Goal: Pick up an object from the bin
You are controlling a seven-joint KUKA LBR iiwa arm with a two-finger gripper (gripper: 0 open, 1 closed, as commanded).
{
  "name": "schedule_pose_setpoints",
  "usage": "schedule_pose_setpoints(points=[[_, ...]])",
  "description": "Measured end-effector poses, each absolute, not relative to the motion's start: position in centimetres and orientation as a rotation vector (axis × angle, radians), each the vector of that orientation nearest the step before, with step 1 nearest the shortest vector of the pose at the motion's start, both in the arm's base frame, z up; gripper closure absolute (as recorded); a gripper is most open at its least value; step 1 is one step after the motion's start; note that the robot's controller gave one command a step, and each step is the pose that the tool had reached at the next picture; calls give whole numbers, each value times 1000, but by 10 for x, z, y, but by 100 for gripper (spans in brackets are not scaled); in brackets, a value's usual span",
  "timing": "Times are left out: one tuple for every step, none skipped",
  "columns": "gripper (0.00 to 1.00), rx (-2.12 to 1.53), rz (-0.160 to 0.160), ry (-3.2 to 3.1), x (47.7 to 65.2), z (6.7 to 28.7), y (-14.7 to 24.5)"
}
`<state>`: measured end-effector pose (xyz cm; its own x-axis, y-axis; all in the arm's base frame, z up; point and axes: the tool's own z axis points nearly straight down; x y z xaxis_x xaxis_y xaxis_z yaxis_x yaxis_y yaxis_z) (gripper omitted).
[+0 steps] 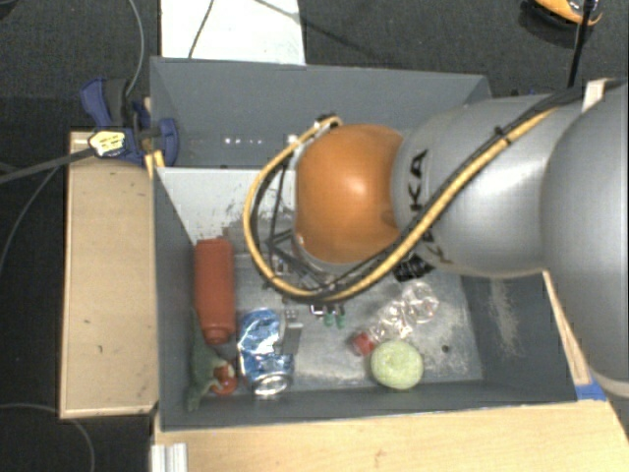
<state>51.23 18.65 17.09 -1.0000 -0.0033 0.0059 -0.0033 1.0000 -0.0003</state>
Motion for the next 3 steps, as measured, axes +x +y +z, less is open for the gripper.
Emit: schedule_pose_setpoints(points=[[0, -2, -2, -3143, 514, 175, 186], [0, 147, -6, -3144, 511, 164, 177], [0, 626, -2, -3084, 503, 114, 148]])
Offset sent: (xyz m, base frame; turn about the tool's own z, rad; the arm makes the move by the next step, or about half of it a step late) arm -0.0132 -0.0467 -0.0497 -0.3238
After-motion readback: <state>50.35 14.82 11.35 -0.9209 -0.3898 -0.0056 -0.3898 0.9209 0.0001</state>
